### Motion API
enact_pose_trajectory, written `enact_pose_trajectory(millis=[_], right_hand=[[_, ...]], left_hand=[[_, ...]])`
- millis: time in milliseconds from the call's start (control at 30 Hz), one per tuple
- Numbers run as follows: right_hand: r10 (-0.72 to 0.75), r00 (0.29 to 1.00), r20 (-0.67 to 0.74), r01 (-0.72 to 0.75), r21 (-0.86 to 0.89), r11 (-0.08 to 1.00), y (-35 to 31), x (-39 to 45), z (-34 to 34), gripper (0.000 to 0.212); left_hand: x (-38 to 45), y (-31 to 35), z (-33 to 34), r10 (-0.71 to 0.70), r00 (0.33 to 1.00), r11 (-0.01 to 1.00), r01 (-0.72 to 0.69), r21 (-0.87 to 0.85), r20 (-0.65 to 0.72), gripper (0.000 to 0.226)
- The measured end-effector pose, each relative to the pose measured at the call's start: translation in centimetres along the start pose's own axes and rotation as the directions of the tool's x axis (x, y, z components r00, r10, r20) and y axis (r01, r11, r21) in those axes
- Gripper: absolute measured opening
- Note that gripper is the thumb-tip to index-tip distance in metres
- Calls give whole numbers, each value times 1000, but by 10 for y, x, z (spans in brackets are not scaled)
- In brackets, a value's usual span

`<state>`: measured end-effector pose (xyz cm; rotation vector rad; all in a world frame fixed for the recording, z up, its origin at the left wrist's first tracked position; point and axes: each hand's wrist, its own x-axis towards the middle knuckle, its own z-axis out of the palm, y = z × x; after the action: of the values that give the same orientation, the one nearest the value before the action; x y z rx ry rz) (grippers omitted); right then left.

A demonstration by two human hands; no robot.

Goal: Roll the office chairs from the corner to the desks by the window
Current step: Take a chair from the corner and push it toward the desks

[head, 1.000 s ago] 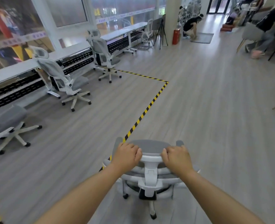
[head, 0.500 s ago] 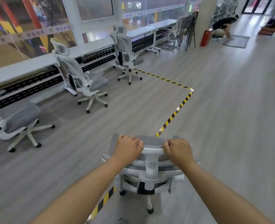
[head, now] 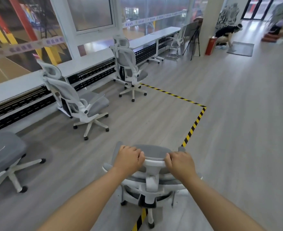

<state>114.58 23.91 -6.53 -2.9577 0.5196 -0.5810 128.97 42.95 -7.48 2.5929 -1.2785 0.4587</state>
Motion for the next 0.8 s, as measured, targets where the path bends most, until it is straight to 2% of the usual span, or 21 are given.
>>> enact_pose_trajectory(millis=[133,333,533,700,800], right_hand=[[-29,999,-41,29,-3,1000,10,93,35,37],[-47,998,-51,48,37,998,45,231,84,35],[-1,1000,-23,1,-4,1000,94,366,136,35],[67,996,-51,-67,-7,998,129,481,171,37],[131,991,3,-130,-14,991,150,546,185,36]], left_hand=[[81,-48,28,6,999,1000,-6,-8,-41,39],[209,-104,72,2,1000,999,-2,-40,-9,35],[347,-148,128,31,999,999,-31,-15,-16,37],[470,-187,174,42,996,999,-44,-25,-80,39],[545,-206,201,70,996,995,-73,-61,-60,38]])
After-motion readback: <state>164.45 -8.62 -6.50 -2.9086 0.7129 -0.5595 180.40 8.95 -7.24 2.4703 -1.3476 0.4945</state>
